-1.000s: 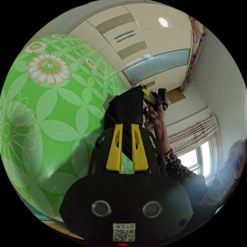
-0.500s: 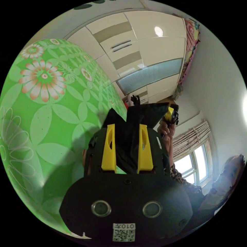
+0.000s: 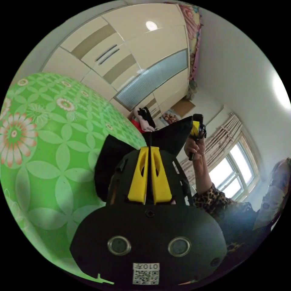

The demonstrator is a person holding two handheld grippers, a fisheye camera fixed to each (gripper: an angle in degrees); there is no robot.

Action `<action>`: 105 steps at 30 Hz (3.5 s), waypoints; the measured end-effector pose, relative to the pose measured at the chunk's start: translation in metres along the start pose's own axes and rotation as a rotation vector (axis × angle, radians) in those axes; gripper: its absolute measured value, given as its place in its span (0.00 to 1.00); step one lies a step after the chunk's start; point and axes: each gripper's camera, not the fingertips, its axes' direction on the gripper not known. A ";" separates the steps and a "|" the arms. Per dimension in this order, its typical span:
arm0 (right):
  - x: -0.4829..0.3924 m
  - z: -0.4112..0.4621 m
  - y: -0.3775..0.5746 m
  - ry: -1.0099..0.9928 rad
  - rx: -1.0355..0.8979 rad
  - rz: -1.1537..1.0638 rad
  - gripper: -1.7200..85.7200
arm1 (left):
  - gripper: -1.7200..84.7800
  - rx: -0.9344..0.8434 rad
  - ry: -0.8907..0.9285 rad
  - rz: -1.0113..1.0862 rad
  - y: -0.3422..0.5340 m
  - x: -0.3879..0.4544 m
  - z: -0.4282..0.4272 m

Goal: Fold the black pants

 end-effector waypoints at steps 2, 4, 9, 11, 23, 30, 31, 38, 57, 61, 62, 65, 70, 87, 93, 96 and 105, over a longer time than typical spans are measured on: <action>-0.005 -0.013 0.012 0.008 0.015 0.004 0.05 | 0.03 0.022 -0.022 0.027 0.007 0.021 -0.001; -0.007 -0.030 0.031 0.041 0.031 0.025 0.05 | 0.02 0.009 0.000 0.055 0.011 0.039 0.004; -0.006 -0.076 0.087 0.027 0.151 0.074 0.05 | 0.02 0.004 0.016 0.175 0.034 0.102 0.021; -0.007 -0.095 0.112 0.008 0.208 0.086 0.05 | 0.02 -0.005 0.040 0.233 0.050 0.132 0.037; -0.011 -0.161 0.258 -0.076 0.288 0.170 0.06 | 0.02 -0.281 0.101 0.420 0.154 0.221 0.161; 0.003 -0.163 0.331 -0.136 0.312 0.289 0.06 | 0.02 -0.467 0.086 0.499 0.192 0.233 0.218; 0.004 -0.164 0.341 -0.143 0.329 0.311 0.06 | 0.02 -0.505 0.088 0.517 0.198 0.234 0.228; -0.012 -0.184 0.363 -0.080 0.390 0.407 0.08 | 0.02 -0.685 -0.035 0.688 0.230 0.254 0.275; -0.103 -0.093 0.284 0.246 -0.028 0.438 0.05 | 0.02 -0.883 0.266 0.241 0.166 0.176 0.282; -0.105 -0.089 0.282 0.227 -0.061 0.455 0.05 | 0.02 -0.950 0.537 0.121 0.169 0.142 0.270; -0.107 -0.090 0.282 0.233 -0.066 0.459 0.06 | 0.02 -0.923 0.531 0.149 0.160 0.139 0.259; -0.123 -0.112 0.282 0.326 0.069 0.454 0.08 | 0.02 -0.741 0.268 0.256 0.109 0.129 0.219; -0.119 -0.120 0.267 0.445 0.089 0.513 0.17 | 0.02 -0.599 -0.001 0.312 0.032 0.109 0.186; -0.066 -0.110 0.175 0.293 0.015 0.472 0.11 | 0.02 -0.463 -0.359 0.247 -0.048 0.046 0.139; -0.056 -0.115 0.242 0.294 0.183 0.794 0.16 | 0.02 -0.568 -0.328 0.118 -0.086 -0.023 0.141; -0.055 -0.093 0.230 0.324 0.131 0.781 0.15 | 0.02 -0.680 -0.380 0.140 -0.092 -0.036 0.182; -0.001 -0.069 0.089 0.507 -0.060 0.491 0.08 | 0.02 -0.761 -0.278 0.164 -0.012 0.017 0.143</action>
